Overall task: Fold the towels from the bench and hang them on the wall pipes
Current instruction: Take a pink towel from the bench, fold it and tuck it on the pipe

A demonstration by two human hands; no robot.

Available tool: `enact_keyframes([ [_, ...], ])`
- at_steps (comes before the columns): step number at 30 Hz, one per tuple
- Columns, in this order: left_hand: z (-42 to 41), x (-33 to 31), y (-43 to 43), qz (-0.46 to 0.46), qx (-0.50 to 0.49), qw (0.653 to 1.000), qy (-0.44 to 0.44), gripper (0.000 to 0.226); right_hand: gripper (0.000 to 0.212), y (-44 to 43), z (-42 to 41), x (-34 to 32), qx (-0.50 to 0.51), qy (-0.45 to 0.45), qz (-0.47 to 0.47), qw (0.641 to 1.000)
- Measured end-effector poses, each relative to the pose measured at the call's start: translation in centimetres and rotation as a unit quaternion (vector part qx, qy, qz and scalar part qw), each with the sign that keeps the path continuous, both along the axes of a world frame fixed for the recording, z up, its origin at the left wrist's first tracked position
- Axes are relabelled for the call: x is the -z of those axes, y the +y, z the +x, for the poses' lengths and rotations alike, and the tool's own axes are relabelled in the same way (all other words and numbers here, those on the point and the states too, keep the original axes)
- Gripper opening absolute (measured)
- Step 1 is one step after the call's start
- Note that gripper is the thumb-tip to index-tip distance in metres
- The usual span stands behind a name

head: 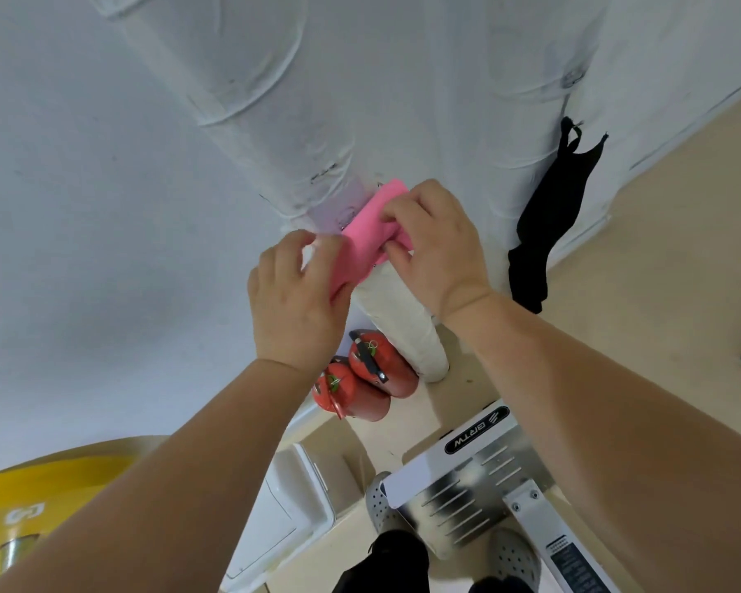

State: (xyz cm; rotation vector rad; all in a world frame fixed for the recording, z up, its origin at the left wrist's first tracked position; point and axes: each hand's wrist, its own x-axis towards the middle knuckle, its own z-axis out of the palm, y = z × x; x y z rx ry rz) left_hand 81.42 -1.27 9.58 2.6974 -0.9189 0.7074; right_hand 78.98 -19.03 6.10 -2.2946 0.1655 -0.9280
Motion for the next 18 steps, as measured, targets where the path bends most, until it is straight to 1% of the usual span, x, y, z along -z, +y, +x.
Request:
enact_keyframes([
  [1,-0.1,0.3,0.4,0.046,0.044,0.995,-0.074,0.045,0.024,0.2,-0.2,0.1,-0.007,-0.008,0.002,1.000],
  [2,-0.1,0.6,0.7,0.099,0.077,0.984,-0.129,0.048,0.023,0.3,-0.4,0.1,-0.011,-0.015,0.002,1.000],
  [3,-0.3,0.8,1.1,0.156,0.092,0.973,-0.146,0.055,0.024,0.4,-0.5,0.2,-0.013,-0.022,-0.003,1.000],
  [5,-0.8,1.0,1.8,0.242,0.087,0.960,-0.113,0.068,0.027,0.6,-0.7,0.7,-0.014,-0.032,-0.025,0.999],
  [8,-1.0,1.2,2.7,0.296,0.052,0.953,-0.046,0.088,0.044,0.8,-1.3,1.9,-0.030,-0.012,-0.086,0.996],
  [10,-0.6,1.2,2.9,0.307,0.041,0.951,-0.026,0.098,0.056,0.9,-2.2,3.0,-0.055,0.030,-0.122,0.991],
  [14,0.6,1.3,3.2,0.350,0.037,0.936,-0.025,0.111,0.073,0.9,-3.5,3.9,-0.109,0.169,-0.163,0.966],
  [16,0.7,1.2,3.3,0.365,0.035,0.930,-0.017,0.112,0.077,1.0,-3.5,3.8,-0.113,0.205,-0.169,0.957],
  [18,0.5,0.9,3.2,0.377,0.032,0.926,-0.004,0.111,0.080,1.2,-3.5,3.6,-0.107,0.217,-0.161,0.957],
])
